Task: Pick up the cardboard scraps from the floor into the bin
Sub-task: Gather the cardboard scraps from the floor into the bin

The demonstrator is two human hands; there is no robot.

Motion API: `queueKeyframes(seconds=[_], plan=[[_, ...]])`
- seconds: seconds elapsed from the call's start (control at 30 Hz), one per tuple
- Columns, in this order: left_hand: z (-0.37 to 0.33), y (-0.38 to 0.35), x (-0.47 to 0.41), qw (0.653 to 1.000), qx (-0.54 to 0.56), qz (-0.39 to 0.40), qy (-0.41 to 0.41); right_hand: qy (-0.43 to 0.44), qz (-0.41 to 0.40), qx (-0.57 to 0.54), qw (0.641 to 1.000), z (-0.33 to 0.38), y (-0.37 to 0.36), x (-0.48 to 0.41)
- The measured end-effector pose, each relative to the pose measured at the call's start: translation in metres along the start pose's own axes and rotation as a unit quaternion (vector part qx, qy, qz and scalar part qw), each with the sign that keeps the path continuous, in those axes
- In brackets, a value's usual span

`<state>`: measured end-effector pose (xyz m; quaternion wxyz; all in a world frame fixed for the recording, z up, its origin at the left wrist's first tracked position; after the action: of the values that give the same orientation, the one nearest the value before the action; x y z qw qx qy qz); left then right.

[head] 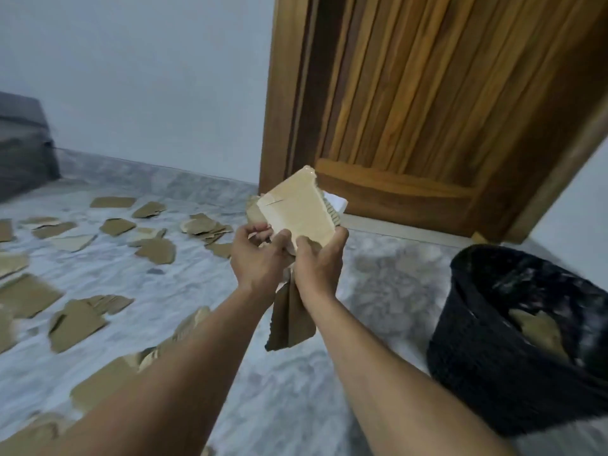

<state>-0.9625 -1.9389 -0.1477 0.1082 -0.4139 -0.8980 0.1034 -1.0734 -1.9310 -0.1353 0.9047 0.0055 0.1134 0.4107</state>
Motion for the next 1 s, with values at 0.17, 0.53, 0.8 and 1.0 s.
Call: queueKeyframes(seconds=[0.17,0.53,0.8,1.0], plan=[[-0.020,-0.122,0.104,0.989,0.019,0.149,0.010,0.084,-0.128,0.018,0.988,0.035,0.135,-0.083],[0.021,-0.280,0.265,0.860,-0.297,0.389,-0.144,0.026,-0.255,0.274,0.927,0.010,0.363,-0.176],[0.024,-0.196,0.211,0.865,-0.273,0.271,-0.322,-0.034,-0.226,0.393,0.891,-0.013,0.368,-0.161],[0.064,-0.051,0.109,0.869,-0.323,0.176,-0.330,0.079,-0.145,0.420,0.892,-0.006,0.281,-0.145]])
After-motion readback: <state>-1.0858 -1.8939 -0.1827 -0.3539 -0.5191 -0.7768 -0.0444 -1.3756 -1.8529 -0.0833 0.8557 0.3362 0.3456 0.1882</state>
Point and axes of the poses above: each hand's wrist, its own x-axis away from the middle knuckle, its own y-axis out of the back of the hand, z = x × y, the point moved 4 cm from there along -x, towards the middle knuckle, and after that the axes turned 14 degrees about -z, right-handed, at the moved point
